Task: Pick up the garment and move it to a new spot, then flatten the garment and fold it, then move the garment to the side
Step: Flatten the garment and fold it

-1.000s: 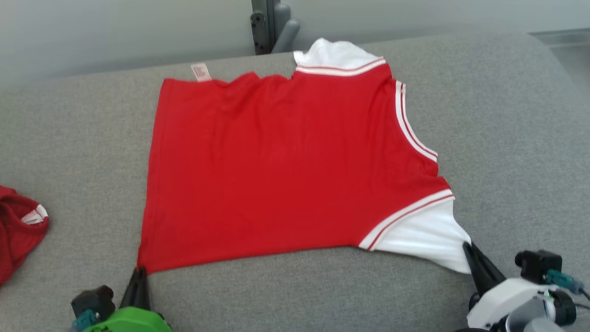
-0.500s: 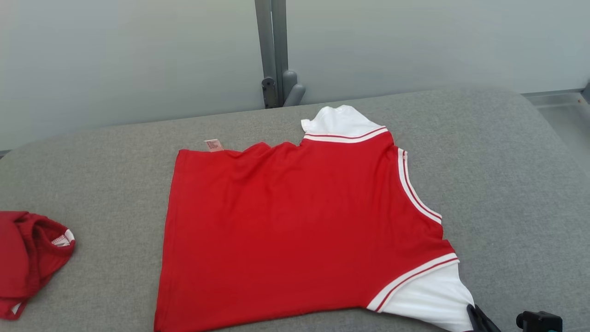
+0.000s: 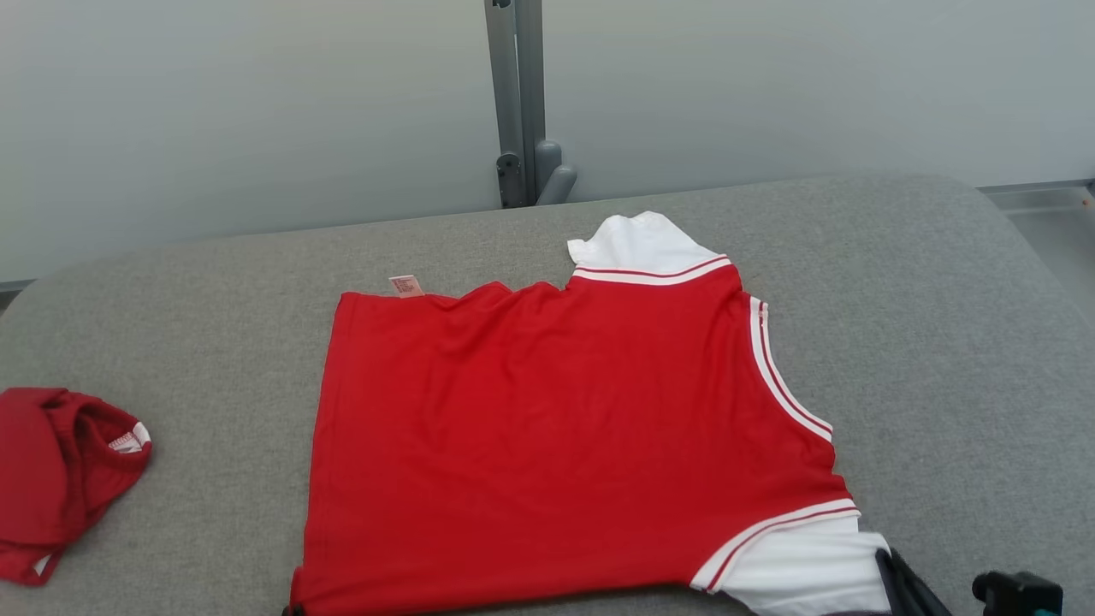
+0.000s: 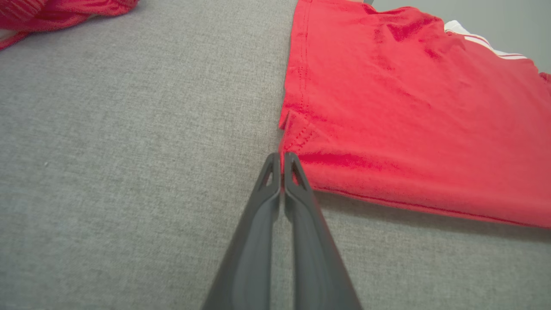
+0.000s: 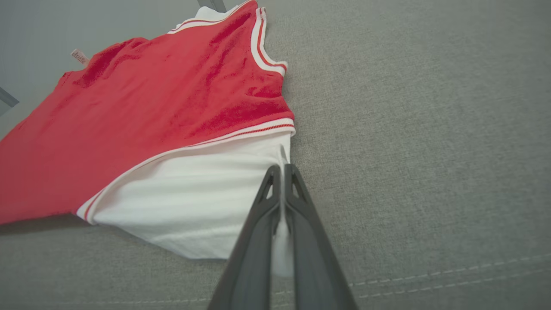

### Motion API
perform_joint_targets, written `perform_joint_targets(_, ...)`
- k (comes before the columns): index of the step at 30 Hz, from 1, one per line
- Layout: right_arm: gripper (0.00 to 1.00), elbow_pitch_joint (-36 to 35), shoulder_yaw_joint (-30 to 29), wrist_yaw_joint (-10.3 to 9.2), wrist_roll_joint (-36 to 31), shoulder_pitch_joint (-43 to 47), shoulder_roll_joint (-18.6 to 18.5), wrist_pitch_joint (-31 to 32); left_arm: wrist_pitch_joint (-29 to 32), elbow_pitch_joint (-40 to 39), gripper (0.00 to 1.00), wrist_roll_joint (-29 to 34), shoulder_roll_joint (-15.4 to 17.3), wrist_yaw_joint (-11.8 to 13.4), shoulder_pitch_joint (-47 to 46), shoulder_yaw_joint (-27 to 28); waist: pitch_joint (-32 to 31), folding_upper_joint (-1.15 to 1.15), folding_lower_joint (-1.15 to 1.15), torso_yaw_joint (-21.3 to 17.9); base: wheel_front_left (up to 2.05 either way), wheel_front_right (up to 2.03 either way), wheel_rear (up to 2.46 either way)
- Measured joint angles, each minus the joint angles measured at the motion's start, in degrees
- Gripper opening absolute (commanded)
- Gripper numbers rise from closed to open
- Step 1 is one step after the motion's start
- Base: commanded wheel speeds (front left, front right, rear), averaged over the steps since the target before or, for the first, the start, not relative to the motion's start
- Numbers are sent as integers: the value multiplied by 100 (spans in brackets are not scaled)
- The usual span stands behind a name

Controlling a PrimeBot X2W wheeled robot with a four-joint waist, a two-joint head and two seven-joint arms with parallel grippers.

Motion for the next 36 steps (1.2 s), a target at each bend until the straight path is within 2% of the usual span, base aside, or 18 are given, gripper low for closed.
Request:
perform_joint_targets(5,0,-503,-89,-2,-15,-274,26,0,0,-417,0,-2,3,-1,-304,-212,96,0,0,22,0,0,0)
perform_joint_targets(10,0,-588,-13,-3,-23,-678,27,0,0,-641,0,41,3,-7,-694,-385,191,0,0,46,0,0,0)
perform_joint_targets(19,0,-179,154,-3,-287,-1712,71,0,1,-534,0,316,4,-9,-1338,-504,417,0,0,61,0,0,0)
perform_joint_targets(23,0,-32,68,-3,-343,-1997,111,0,0,-464,0,359,4,1,-1594,-515,584,0,0,104,0,0,0)
perform_joint_targets(30,0,132,-148,-3,-455,-2520,125,0,0,-393,0,388,5,164,-2057,-419,1062,0,0,212,0,0,0)
perform_joint_targets(36,0,227,-166,-3,-557,-2869,111,0,1,-334,0,398,4,170,-2313,-363,1404,0,1,279,0,0,0)
